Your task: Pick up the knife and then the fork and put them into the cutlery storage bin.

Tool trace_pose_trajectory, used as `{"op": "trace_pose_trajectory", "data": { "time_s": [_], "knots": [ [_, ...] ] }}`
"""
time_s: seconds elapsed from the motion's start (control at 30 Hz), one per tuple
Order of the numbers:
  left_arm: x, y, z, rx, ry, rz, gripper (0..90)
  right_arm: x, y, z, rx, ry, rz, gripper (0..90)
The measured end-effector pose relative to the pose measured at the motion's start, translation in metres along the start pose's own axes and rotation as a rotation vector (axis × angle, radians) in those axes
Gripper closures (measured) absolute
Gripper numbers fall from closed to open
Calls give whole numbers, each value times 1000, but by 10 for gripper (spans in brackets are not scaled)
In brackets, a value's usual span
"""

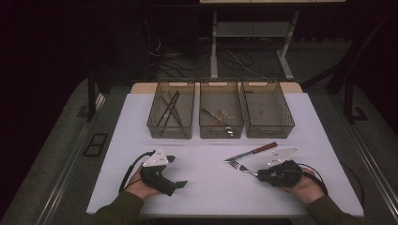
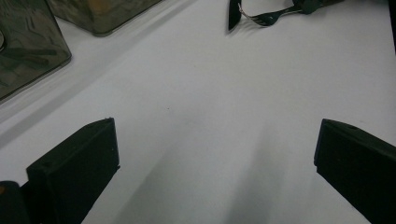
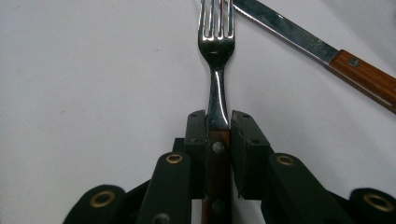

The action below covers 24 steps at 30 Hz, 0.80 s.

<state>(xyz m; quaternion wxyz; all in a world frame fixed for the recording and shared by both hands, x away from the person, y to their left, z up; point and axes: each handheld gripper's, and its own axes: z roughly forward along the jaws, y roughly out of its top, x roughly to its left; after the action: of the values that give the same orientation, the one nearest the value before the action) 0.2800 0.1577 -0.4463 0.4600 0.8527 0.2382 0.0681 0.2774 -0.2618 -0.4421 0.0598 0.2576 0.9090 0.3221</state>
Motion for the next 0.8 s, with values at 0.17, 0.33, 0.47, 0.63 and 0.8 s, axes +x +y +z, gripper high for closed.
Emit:
{"op": "trace_pose_trajectory", "data": {
  "time_s": [0.17,0.33,0.47,0.63,0.8],
  "knots": [
    [0,0,0,1,-3,0,0,-3,0,-1,-3,13,9,776],
    [0,0,0,1,-3,-1,0,-6,0,-5,-24,32,15,776],
    [0,0,0,2,-3,-1,0,-9,1,-9,-42,32,16,777],
    [0,0,1,2,-4,-1,0,-10,2,-14,-49,33,25,776],
    [0,0,0,2,-4,1,0,-14,4,-18,-56,31,29,776]
  ]
}}
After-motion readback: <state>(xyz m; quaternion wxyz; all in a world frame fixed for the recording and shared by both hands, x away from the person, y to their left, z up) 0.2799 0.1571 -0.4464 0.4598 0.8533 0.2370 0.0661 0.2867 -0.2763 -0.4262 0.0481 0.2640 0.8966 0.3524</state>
